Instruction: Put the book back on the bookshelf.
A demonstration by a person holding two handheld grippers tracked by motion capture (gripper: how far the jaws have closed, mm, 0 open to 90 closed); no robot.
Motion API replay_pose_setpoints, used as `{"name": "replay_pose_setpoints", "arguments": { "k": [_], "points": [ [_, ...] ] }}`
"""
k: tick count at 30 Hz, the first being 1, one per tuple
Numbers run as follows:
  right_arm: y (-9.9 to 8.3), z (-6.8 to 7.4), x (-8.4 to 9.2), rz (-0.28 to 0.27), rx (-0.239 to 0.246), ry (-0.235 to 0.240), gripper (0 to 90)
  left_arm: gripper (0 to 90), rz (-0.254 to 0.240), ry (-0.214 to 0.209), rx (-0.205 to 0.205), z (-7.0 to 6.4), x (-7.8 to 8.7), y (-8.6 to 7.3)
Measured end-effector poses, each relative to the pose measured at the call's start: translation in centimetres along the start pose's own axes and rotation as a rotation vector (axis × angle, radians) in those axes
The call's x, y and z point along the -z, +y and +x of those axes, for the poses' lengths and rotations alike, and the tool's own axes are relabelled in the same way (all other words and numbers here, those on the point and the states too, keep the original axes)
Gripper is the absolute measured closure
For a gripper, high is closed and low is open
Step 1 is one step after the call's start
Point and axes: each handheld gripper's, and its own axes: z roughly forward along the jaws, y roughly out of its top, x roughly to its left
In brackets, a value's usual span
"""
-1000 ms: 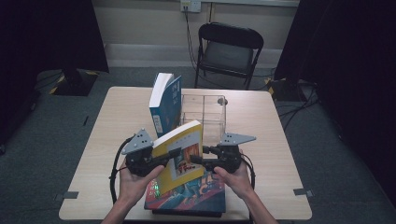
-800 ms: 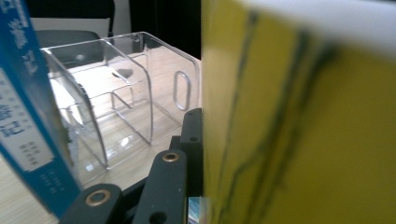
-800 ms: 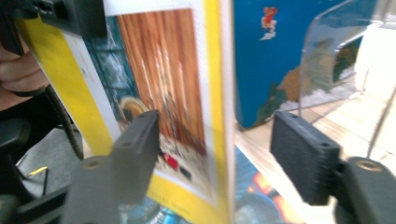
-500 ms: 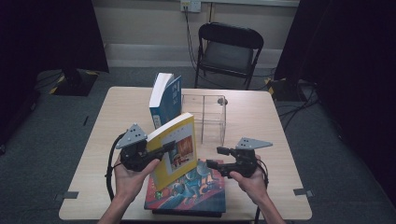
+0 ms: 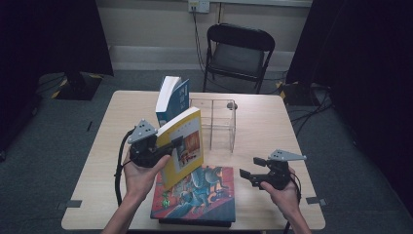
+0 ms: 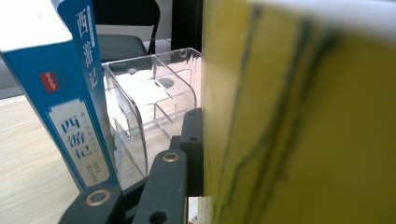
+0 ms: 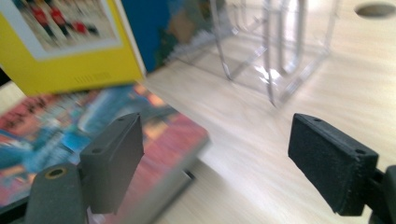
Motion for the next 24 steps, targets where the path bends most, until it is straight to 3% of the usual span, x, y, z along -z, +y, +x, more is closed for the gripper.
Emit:
{"name": "replay_pose_setpoints", "arguments": {
  "k": [6,12,16,18,24],
  "points": [
    [-1.9,-1.7,-0.4,0.073,-0.02,-0.061,16.0,75.7,-0.004,0.035,0.0,0.1,-1.2,1.2],
    [-2.5,-2.6,-1.2,0.09,-0.057,-0.096,15.4,75.7,-0.015,0.058,0.025,0.3,-2.5,1.8],
    [-2.7,-2.7,-1.9,0.131,-0.03,-0.133,14.9,75.7,-0.022,0.087,0.037,0.4,-3.4,2.1],
    [-3.0,-2.6,-2.4,0.165,-0.011,-0.146,15.2,75.7,-0.011,0.104,0.023,0.5,-3.7,2.3],
    [-3.3,-2.3,-3.3,0.218,0.033,-0.159,15.1,75.7,-0.024,0.131,0.037,1.2,-4.6,2.9]
  ]
}}
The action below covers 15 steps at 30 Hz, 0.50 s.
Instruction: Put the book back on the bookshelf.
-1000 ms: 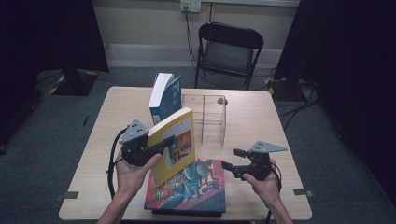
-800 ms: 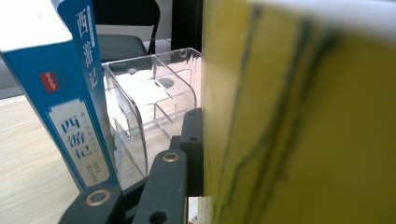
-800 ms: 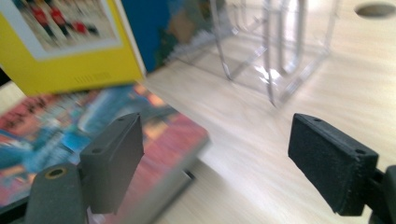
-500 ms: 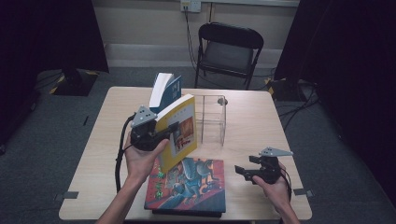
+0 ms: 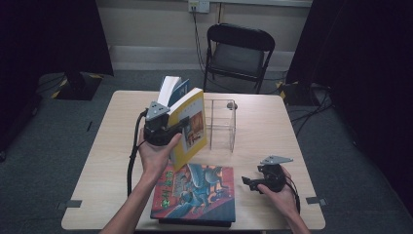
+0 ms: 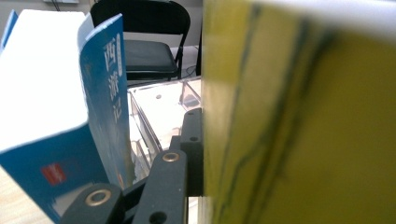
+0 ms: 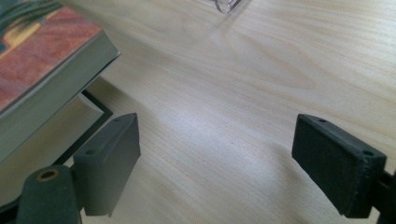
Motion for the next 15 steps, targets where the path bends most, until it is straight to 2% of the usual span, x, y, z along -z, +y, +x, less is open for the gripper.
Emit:
{"name": "replay_pose_setpoints", "arguments": {
  "k": [4,11,15],
  "points": [
    [-0.2,0.1,-0.2,0.015,0.032,-0.019,16.0,75.7,0.006,0.022,-0.011,0.1,-0.7,0.3],
    [-0.5,0.0,-0.6,0.054,0.043,-0.034,14.9,75.7,0.016,0.029,-0.016,0.2,-2.4,0.5],
    [-0.7,0.3,-0.7,0.048,0.054,-0.041,14.5,75.7,0.027,0.036,-0.027,0.2,-3.5,0.5]
  ]
}}
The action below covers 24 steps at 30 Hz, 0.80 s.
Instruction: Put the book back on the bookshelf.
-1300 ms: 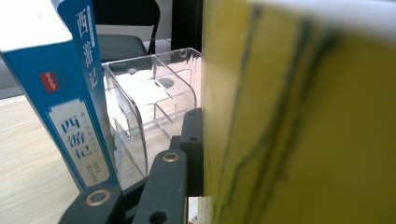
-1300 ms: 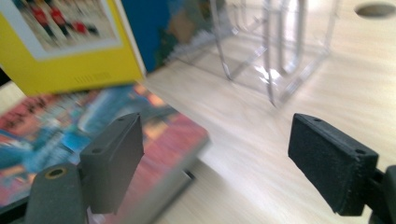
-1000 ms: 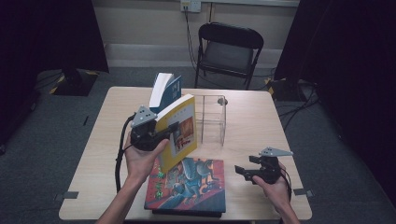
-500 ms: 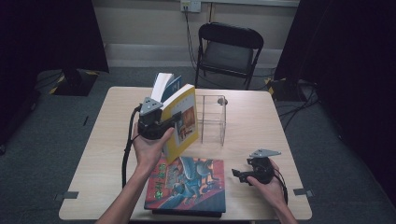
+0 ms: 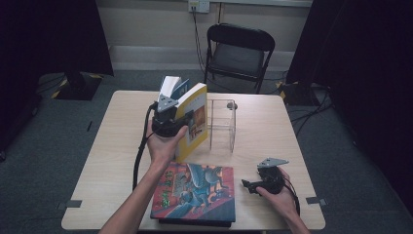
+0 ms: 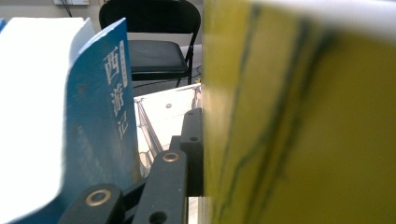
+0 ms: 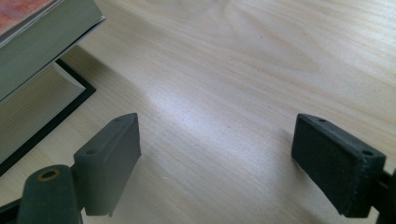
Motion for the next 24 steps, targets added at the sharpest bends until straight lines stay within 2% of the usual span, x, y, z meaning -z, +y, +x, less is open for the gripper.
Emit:
{"name": "replay_pose_setpoints", "arguments": {
  "k": [2,6,7,10,13,24],
  "points": [
    [-0.1,0.2,-0.1,-0.007,0.019,-0.016,14.1,75.7,0.009,0.004,-0.011,0.0,-0.6,0.0],
    [-0.4,0.4,-0.2,-0.02,0.035,-0.031,13.6,75.7,0.008,0.017,-0.007,-0.2,-1.7,-0.2],
    [-0.4,0.4,-0.2,-0.022,0.034,-0.032,13.5,75.7,0.011,0.015,-0.011,-0.2,-2.0,-0.2],
    [-0.4,0.4,-0.2,-0.024,0.033,-0.032,13.3,75.7,-0.004,0.031,0.012,-0.3,-2.8,-0.3],
    [-0.4,0.4,-0.2,-0.025,0.035,-0.032,13.3,75.7,0.003,0.035,-0.009,-0.3,-3.6,-0.7],
    [-0.4,0.4,-0.2,-0.027,0.035,-0.032,13.3,75.6,0.007,0.046,0.004,-0.4,-5.4,-2.4]
  ]
}}
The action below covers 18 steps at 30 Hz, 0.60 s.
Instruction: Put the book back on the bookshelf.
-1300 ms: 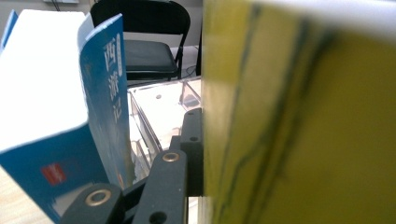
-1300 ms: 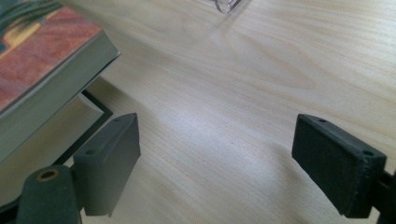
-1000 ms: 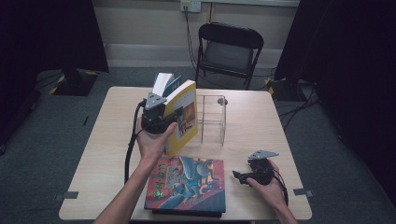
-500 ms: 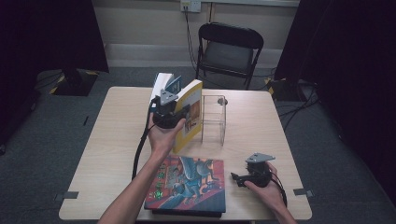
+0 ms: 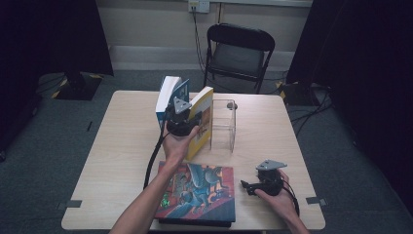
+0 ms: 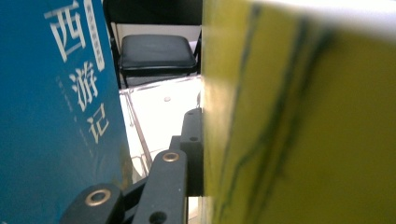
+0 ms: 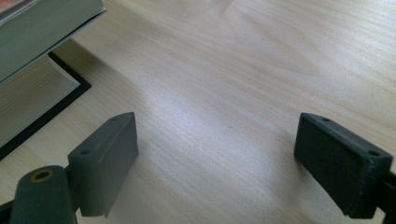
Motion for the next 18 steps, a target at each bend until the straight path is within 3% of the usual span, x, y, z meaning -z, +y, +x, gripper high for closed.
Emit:
{"name": "replay_pose_setpoints", "arguments": {
  "k": [3,8,12,18],
  "points": [
    [0.0,0.0,0.0,0.0,-0.001,-0.001,13.3,75.5,-0.002,0.001,-0.017,-0.1,-0.3,-0.7],
    [0.0,0.0,0.0,0.0,-0.001,-0.001,13.3,75.4,-0.008,-0.011,-0.003,-0.1,-0.4,-1.4],
    [0.0,0.0,0.0,-0.002,-0.002,-0.002,13.3,74.5,0.019,-0.028,-0.019,-0.2,0.1,-1.5],
    [0.0,0.0,0.0,-0.002,-0.003,-0.004,13.3,71.0,0.034,-0.057,-0.004,0.1,1.2,-1.6]
  ]
}}
